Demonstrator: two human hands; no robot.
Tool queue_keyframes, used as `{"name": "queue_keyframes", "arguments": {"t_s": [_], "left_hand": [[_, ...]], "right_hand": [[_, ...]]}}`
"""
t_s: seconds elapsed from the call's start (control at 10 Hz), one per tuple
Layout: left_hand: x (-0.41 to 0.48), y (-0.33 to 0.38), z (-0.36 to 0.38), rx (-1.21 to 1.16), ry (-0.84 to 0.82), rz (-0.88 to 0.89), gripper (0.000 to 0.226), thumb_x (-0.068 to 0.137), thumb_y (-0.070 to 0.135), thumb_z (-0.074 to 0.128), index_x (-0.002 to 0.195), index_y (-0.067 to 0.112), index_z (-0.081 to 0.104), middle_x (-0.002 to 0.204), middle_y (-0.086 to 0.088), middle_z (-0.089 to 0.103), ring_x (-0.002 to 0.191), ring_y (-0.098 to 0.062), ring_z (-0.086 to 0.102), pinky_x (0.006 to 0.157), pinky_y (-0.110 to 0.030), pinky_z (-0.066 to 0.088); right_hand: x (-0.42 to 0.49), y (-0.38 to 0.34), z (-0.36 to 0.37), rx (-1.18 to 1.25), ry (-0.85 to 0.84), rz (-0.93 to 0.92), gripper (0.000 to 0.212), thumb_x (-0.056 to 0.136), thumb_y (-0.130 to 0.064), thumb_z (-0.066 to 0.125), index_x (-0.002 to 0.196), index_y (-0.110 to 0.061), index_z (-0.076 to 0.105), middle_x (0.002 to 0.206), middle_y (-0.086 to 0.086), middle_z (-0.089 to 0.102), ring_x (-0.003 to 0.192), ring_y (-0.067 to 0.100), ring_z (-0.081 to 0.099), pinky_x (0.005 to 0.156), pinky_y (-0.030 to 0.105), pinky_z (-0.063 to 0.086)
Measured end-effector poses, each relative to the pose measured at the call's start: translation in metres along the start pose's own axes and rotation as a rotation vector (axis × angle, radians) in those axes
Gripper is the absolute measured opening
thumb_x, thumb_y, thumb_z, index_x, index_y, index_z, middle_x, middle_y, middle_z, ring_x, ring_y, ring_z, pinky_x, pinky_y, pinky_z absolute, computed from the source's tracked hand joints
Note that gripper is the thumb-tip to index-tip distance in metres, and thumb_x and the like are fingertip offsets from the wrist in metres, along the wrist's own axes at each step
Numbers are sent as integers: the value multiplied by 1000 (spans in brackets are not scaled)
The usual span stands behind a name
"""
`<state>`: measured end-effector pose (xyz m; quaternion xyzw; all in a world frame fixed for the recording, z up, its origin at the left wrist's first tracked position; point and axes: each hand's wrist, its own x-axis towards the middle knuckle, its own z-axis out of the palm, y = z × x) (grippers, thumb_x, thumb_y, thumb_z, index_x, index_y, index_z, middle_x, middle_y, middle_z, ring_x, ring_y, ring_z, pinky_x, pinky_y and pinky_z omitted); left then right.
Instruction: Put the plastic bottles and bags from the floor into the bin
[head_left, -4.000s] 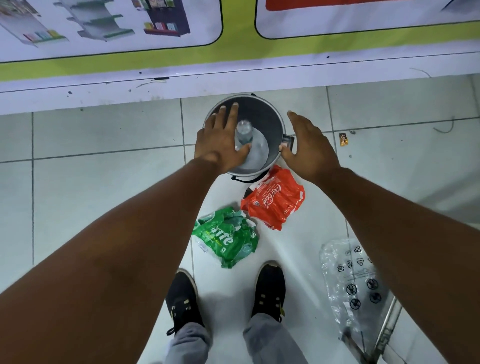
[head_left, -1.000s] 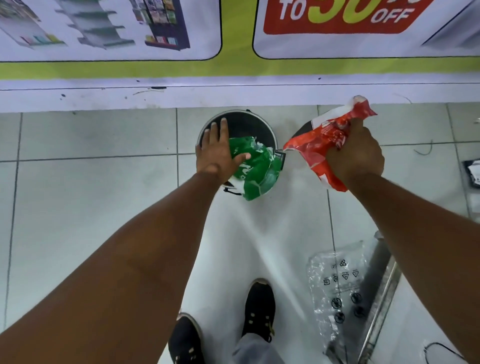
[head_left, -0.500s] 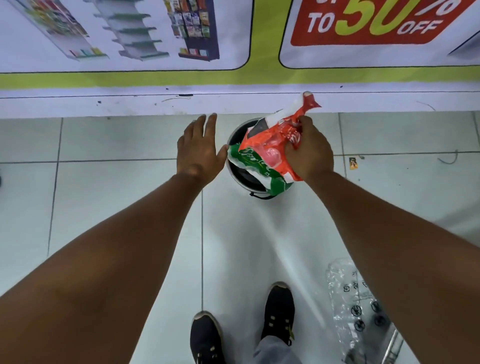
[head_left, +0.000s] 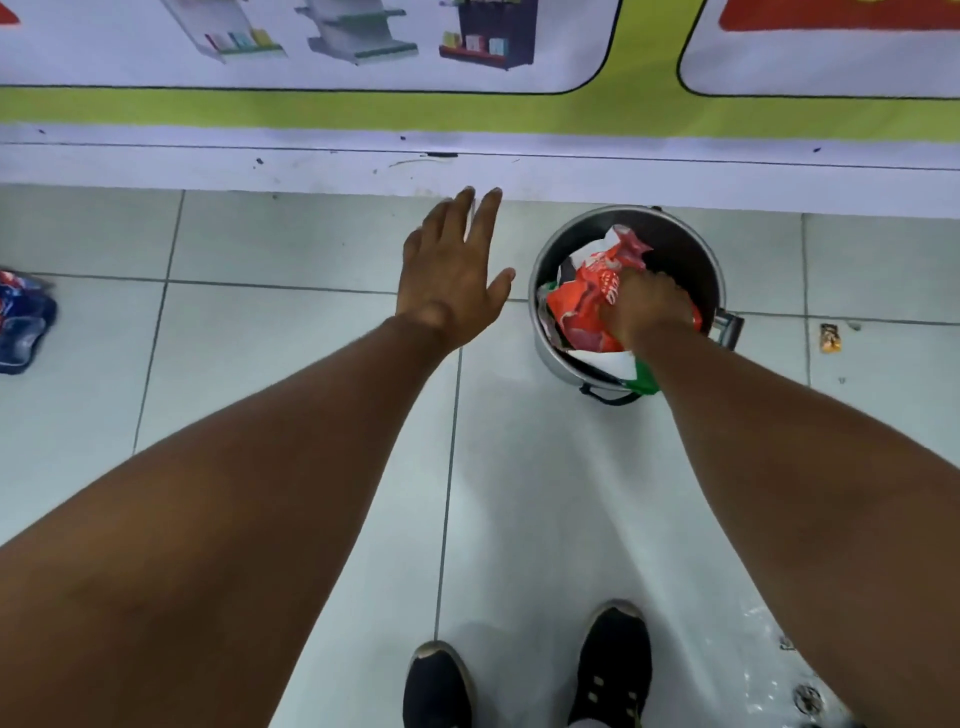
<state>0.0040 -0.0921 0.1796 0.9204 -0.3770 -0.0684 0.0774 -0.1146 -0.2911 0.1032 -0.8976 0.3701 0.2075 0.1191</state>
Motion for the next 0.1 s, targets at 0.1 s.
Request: {"name": "queue_keyframes", "arguments": {"t_s": [0.1], "left_hand": [[-6, 5, -1, -23, -26, -46, 80, 92, 47, 53, 155, 20, 14, 160, -13, 22, 144, -33, 21, 111, -49, 29]], "right_hand": [[0, 10, -14, -14, 55, -80, 77, 89, -52, 63, 150, -12, 37, 146, 15, 51, 138, 37, 43, 116, 52, 30]]}}
